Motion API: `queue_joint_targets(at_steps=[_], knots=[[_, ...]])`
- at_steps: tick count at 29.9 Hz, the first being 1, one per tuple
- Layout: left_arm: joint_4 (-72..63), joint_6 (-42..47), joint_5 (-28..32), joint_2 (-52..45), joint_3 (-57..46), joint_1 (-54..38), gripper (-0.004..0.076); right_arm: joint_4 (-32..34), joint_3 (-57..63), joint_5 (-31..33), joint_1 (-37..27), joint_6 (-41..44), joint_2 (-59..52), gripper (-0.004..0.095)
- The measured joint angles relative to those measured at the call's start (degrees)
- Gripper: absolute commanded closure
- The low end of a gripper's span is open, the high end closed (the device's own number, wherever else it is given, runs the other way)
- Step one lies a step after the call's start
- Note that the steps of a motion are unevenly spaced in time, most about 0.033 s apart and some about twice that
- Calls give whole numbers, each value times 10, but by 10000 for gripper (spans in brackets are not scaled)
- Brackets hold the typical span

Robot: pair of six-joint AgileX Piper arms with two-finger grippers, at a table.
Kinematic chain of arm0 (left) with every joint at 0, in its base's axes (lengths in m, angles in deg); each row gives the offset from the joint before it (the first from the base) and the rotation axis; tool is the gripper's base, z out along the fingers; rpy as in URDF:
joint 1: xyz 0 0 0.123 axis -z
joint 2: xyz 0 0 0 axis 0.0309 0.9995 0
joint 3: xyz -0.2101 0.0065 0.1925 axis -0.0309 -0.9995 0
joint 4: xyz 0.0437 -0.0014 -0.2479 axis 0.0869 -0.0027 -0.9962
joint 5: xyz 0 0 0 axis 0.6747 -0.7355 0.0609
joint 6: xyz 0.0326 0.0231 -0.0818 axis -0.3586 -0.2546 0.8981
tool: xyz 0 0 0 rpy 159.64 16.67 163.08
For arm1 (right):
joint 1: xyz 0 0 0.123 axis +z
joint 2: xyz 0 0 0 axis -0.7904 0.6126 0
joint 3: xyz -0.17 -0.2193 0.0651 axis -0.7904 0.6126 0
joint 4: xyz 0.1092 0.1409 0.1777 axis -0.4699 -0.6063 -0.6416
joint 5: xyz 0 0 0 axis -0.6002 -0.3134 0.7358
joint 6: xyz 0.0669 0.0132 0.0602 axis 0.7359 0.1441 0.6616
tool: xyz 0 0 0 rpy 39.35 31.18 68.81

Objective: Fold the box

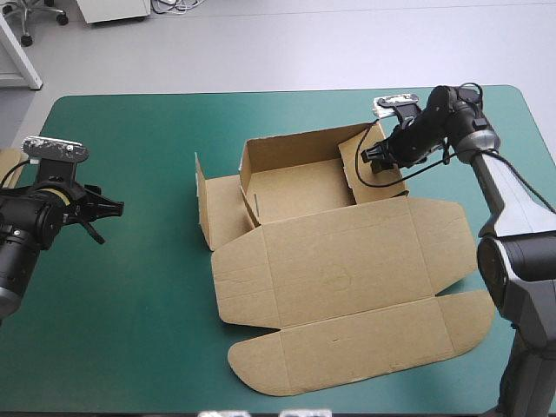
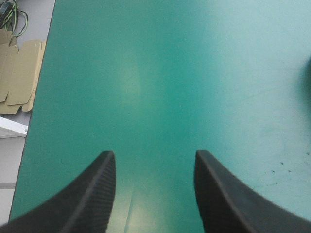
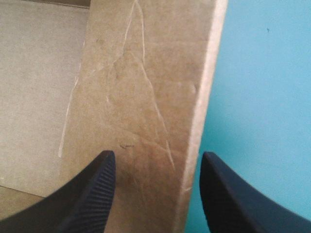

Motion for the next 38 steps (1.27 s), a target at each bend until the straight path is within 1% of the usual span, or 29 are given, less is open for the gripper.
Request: queue_joint_targets(at_steps=[5, 8, 10, 13, 15, 16, 20, 21, 26, 28, 30, 32, 38], knots=[[0, 0, 0, 0, 0, 0, 358, 0, 26, -19, 0, 0, -39, 424], [0, 0, -4, 0, 0, 0, 358, 5, 87, -41, 0, -2, -85, 424], [0, 0, -7, 0, 0, 0, 358, 9, 145, -80, 0, -4, -120, 424], [0, 0, -9, 0, 0, 0, 358, 3, 241, -163, 0, -20, -176, 420], [0, 0, -9, 0, 0, 0, 358, -9, 283, -214, 0, -38, -208, 388], [0, 0, -9, 0, 0, 0, 358, -13, 291, -226, 0, -46, -216, 350], [0, 0, -10, 0, 0, 0, 364, -28, 302, -253, 0, -83, -218, 157], [0, 0, -11, 0, 0, 0, 375, -30, 303, -256, 0, -87, -216, 131], [-2, 0, -11, 0, 0, 0, 433, -46, 302, -257, 0, -92, -193, 127], [-2, 0, -11, 0, 0, 0, 442, -49, 294, -256, 0, -92, -174, 127], [-2, -1, -11, 0, 0, 0, 443, -50, 278, -254, 0, -90, -153, 153], [-2, -2, -11, 0, 0, 0, 443, -50, 258, -245, 0, -85, -135, 211], [-2, -3, -11, 0, 0, 0, 444, -50, 199, -197, 0, -74, -86, 478]])
